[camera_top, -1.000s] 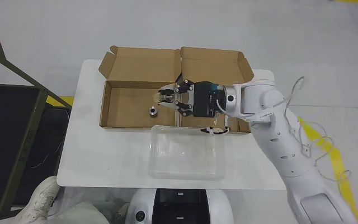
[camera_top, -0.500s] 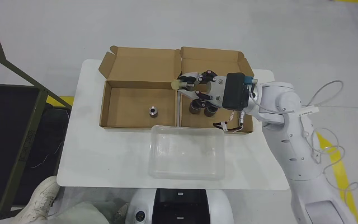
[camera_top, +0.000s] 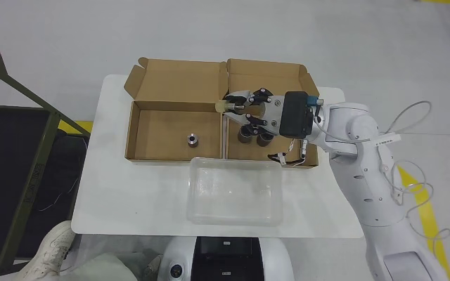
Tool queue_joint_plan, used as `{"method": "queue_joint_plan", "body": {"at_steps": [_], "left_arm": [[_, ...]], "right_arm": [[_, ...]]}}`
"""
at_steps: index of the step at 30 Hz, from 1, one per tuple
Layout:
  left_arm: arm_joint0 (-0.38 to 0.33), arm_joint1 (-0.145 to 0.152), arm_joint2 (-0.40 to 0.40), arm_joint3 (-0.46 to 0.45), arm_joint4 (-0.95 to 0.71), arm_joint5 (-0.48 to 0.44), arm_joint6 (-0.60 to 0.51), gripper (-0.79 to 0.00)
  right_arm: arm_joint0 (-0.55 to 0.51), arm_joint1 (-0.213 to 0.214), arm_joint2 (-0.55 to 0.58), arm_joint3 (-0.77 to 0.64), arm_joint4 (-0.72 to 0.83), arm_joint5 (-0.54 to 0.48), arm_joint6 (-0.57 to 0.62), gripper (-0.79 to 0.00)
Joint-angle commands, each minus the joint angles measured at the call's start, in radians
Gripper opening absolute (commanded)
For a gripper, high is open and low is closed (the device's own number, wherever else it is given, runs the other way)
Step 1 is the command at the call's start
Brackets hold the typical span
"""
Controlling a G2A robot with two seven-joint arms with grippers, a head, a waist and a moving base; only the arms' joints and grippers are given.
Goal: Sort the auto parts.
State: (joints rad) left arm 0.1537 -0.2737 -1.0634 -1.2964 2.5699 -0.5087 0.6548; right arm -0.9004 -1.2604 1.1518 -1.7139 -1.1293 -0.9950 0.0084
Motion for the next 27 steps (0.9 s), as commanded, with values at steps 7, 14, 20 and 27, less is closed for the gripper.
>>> {"method": "queue_joint_plan", "body": {"at_steps": [7,14,20,27], "left_arm": [[0.0,0.0,0.0,0.0,0.0,0.0,0.0,0.0],[0.0,0.0,0.0,0.0,0.0,0.0,0.0,0.0],[0.0,0.0,0.0,0.0,0.0,0.0,0.0,0.0],[0.0,0.0,0.0,0.0,0.0,0.0,0.0,0.0]], "right_arm": [[0.0,0.0,0.0,0.0,0.0,0.0,0.0,-0.785],[-0.007,0.0,-0.001,-0.001,0.002,0.012,0.002,-0.785],[0.007,-0.004,-0.033,0.043,0.037,0.072,0.051,-0.785],[0.155,-0.036,-0.171,0.234,0.114,0.067,0.112,-0.785]]}}
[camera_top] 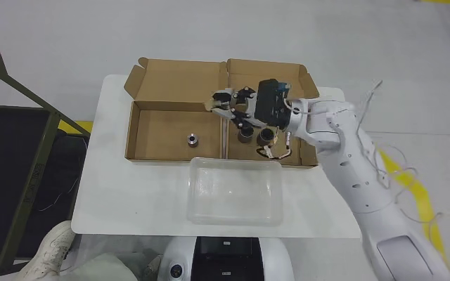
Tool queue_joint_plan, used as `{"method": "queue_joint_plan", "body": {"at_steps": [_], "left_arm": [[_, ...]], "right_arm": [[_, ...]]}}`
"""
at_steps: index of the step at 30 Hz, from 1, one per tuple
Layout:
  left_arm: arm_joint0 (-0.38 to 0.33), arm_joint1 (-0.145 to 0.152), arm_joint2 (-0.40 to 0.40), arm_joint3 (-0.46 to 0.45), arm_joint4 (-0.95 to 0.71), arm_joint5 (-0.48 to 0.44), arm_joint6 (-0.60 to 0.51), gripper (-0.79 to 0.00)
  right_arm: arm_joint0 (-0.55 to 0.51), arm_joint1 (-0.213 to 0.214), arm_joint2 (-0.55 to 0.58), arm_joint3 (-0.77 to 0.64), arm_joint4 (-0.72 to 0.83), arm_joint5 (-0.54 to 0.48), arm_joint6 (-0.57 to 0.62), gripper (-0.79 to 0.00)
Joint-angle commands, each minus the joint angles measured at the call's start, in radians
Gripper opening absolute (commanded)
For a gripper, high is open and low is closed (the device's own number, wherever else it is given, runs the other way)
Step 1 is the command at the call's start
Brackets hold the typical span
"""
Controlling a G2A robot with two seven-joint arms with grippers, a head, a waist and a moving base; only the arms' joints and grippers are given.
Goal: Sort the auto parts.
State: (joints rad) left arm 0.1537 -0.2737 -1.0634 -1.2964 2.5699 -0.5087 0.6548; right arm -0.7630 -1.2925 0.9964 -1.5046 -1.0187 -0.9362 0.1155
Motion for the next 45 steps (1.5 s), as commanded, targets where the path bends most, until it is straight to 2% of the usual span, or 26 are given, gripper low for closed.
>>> {"method": "queue_joint_plan", "body": {"at_steps": [1,16,25,35,45], "left_arm": [[0.0,0.0,0.0,0.0,0.0,0.0,0.0,0.0],[0.0,0.0,0.0,0.0,0.0,0.0,0.0,0.0],[0.0,0.0,0.0,0.0,0.0,0.0,0.0,0.0],[0.0,0.0,0.0,0.0,0.0,0.0,0.0,0.0],[0.0,0.0,0.0,0.0,0.0,0.0,0.0,0.0]], "right_arm": [[0.036,-0.01,-0.035,0.052,0.008,0.019,0.009,-0.785],[0.259,-0.122,-0.263,0.523,0.133,0.083,0.032,-0.785],[0.332,-0.213,-0.397,0.682,0.106,0.206,0.086,-0.785],[0.384,-0.309,-0.484,0.852,0.115,0.228,0.125,-0.785],[0.417,-0.398,-0.526,1.017,0.152,0.241,0.182,-0.785]]}}
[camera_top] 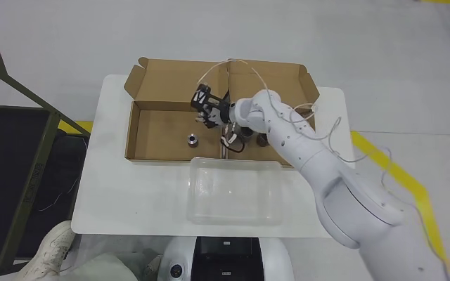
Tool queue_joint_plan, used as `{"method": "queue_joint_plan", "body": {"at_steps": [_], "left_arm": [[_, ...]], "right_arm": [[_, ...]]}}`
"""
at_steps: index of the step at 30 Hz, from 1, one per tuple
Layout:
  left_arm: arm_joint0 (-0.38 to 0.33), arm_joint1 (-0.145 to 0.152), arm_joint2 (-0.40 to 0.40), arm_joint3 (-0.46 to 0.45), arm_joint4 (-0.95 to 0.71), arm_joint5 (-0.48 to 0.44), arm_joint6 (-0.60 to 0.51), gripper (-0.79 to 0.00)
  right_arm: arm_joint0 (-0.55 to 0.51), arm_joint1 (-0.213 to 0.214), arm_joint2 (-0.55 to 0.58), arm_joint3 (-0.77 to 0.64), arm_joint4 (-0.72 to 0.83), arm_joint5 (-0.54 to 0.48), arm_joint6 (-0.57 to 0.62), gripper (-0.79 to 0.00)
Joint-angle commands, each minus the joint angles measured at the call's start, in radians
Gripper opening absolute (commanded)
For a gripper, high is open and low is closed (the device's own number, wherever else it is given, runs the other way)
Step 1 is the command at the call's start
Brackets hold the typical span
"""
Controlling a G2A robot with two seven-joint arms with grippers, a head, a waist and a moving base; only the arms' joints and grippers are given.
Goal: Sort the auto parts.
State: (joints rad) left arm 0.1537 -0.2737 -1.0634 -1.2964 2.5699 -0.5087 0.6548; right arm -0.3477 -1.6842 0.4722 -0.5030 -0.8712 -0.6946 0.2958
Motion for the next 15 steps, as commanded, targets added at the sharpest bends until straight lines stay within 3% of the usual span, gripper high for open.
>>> {"method": "queue_joint_plan", "body": {"at_steps": [1,15], "left_arm": [[0.0,0.0,0.0,0.0,0.0,0.0,0.0,0.0],[0.0,0.0,0.0,0.0,0.0,0.0,0.0,0.0]], "right_arm": [[0.003,-0.015,-0.004,0.031,0.008,-0.001,0.004,-0.785],[0.028,-0.1,-0.022,0.187,0.005,0.035,0.031,-0.785]]}}
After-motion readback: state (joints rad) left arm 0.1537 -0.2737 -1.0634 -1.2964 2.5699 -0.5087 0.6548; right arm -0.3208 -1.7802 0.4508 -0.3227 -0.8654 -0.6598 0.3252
